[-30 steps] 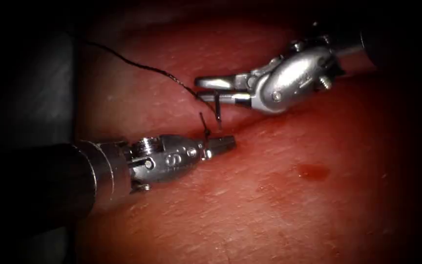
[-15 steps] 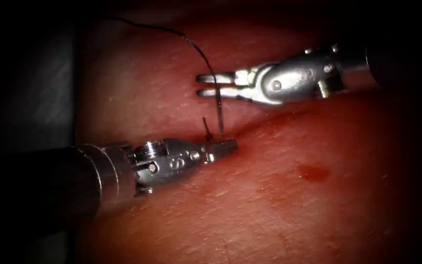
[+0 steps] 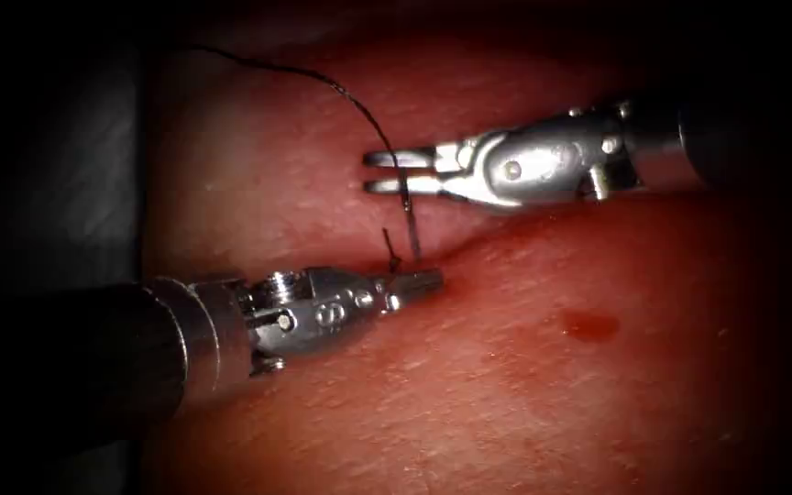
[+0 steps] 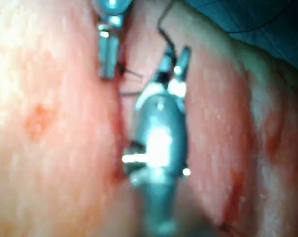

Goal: Wound Closure

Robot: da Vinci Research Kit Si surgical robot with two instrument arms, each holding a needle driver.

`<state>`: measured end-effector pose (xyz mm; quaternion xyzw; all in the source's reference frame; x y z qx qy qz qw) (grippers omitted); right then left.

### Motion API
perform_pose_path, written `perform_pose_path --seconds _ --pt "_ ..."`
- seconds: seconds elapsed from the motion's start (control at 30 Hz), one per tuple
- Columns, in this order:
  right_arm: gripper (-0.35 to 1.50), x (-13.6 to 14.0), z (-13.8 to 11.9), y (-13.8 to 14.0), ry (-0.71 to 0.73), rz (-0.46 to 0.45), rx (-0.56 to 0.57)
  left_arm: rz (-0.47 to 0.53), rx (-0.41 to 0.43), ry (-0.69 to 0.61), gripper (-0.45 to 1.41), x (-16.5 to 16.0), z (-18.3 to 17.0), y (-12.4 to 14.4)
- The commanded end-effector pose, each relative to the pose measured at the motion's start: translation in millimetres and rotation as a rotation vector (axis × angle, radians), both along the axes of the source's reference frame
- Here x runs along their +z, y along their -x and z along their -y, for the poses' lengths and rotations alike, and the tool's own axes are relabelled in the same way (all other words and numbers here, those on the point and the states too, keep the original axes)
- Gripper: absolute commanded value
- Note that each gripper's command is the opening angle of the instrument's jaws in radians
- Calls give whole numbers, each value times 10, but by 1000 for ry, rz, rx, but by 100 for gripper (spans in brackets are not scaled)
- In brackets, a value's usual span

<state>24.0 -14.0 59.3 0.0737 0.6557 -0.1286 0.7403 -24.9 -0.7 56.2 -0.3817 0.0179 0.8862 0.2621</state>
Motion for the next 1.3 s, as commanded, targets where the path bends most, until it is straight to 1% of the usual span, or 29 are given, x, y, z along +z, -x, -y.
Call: perform_pose_path --seconds 0.03,0.23,0.57,0.73,1.07,1.3 --pt "-35 3 12 -3 -1 -3 -6 1 1 0 -45 7 2 5" --pt "-35 0 15 1 -18 6 -20 0 3 -2 -45 7 2 5" --pt "-35 2 19 1 -109 68 -38 -1 7 2 -45 7 2 5" --pt "-35 5 20 0 -194 106 -41 -3 12 6 -45 7 2 4" --pt "-35 11 33 -1 -250 162 -86 -4 16 10 -45 7 2 4" --pt "-35 12 31 -3 -373 205 -78 -7 22 12 -45 7 2 4"
